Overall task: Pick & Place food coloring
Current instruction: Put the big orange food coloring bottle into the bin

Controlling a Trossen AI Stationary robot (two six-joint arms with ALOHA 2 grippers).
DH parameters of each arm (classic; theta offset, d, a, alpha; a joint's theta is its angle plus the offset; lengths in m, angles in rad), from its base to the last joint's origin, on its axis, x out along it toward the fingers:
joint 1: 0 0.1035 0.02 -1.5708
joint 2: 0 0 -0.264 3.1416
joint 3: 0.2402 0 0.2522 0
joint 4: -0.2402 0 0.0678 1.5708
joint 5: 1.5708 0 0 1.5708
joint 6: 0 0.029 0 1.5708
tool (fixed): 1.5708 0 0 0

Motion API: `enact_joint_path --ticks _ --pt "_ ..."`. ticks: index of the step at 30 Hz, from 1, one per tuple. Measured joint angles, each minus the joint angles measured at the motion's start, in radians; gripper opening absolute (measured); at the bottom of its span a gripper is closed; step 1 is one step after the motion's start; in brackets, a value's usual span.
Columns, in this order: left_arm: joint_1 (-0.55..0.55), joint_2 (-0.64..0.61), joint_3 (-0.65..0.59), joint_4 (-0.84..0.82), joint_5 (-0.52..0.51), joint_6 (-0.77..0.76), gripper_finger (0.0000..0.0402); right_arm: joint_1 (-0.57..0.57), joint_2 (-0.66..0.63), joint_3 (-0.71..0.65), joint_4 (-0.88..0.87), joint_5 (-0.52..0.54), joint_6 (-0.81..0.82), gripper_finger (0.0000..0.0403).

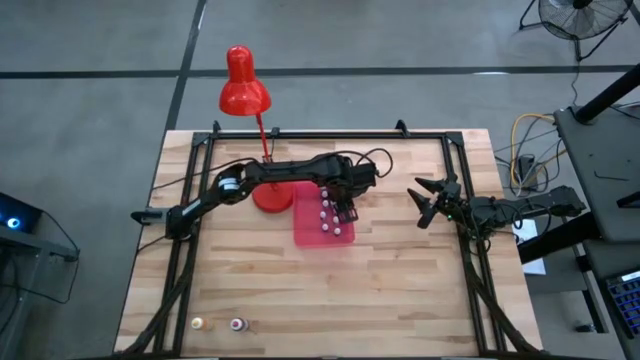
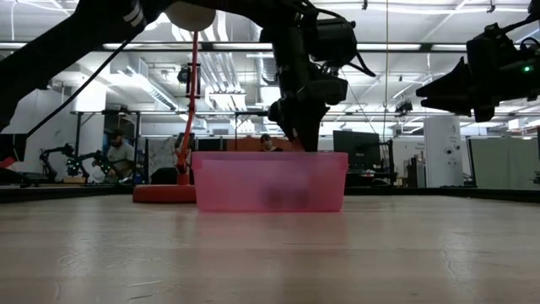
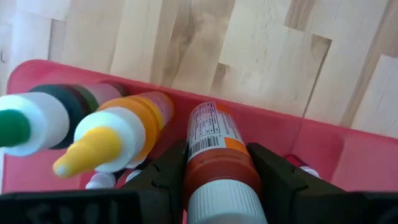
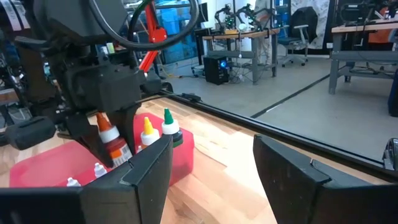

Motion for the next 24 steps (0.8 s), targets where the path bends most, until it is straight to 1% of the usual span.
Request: enact_joint_path --ticks 9,14,21,24 --pt "-0.005 0.0 -0.058 0.029 0.001 0.015 0.0116 0.0 0.0 0.0 0.0 0.0 0.0 0.0215" --pt "-0.007 0.0 -0.058 0.045 0.001 0.023 0.0116 0.0 0.0 0.0 0.0 0.0 0.0 0.0215" --pt "-0.01 0.0 -0.057 0.054 0.0 0.025 0.0139 0.0 0.0 0.0 0.0 0.0 0.001 0.0215" --pt "-0.011 0.0 -0.057 0.054 0.0 0.029 0.0142 0.0 0.0 0.0 0.0 0.0 0.0 0.0215"
